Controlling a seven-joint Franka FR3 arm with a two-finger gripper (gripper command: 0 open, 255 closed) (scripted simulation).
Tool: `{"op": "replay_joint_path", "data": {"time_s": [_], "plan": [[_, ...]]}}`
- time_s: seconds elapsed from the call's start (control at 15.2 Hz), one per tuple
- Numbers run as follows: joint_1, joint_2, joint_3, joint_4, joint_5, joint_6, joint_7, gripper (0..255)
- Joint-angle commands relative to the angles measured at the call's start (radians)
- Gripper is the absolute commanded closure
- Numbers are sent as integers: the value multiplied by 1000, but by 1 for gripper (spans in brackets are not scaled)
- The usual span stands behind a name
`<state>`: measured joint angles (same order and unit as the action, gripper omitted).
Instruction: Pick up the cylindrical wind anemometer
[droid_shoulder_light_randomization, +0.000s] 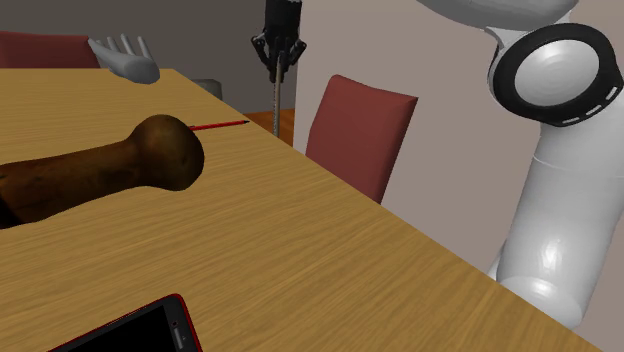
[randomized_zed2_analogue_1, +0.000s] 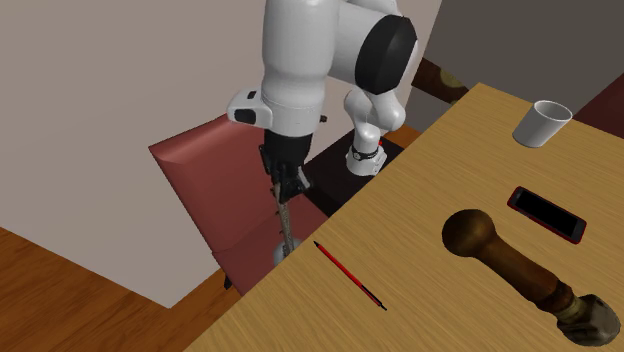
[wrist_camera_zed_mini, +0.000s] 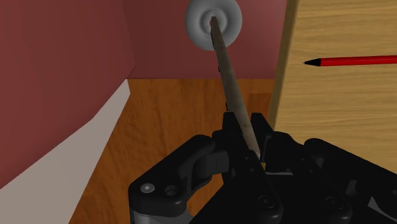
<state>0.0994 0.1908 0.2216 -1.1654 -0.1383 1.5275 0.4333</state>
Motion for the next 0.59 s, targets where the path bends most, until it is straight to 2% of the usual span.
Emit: {"op": "replay_joint_path", "data": {"time_s": [0.0, 0.4, 0.53], "plan": [[5, 19, 1, 58, -6, -39, 0, 255], [35, 121, 4, 300, -37, -182, -5, 255], [36, 124, 4, 307, -37, -186, -5, 255]]}}
